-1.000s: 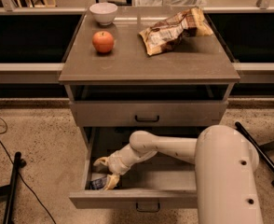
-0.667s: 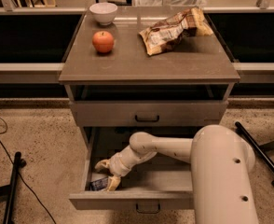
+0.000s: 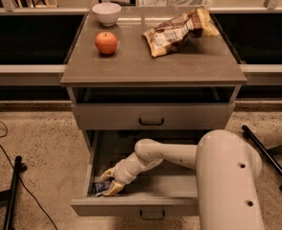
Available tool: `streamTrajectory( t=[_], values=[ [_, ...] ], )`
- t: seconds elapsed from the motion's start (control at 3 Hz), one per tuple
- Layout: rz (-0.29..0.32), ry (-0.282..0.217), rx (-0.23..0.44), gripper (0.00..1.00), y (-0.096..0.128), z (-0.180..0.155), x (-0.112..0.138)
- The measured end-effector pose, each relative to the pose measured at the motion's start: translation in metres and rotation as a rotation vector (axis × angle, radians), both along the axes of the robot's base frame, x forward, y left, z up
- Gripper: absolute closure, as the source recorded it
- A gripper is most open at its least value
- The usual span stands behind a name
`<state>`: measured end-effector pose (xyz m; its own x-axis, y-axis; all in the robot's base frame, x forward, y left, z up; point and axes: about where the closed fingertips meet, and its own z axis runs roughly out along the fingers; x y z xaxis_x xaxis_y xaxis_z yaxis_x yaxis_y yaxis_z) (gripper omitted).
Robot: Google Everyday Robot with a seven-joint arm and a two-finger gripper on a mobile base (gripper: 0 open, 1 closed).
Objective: Pick rxbar blueberry from middle drawer and place on counter
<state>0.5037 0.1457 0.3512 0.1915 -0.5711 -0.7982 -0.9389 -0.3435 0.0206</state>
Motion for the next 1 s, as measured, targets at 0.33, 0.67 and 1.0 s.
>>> streamTrajectory(
  t=[0.33,0.67,1.0],
  values=[
    [-0.013,-0.007,-0.003,0.90,-0.002,0.002,0.001],
    [-0.079,-0.066,0.046,1.00,-0.016,0.024,0.003],
    [-0.131,-0.200,0.174,1.00,-0.025,0.084,-0.014]
  ],
)
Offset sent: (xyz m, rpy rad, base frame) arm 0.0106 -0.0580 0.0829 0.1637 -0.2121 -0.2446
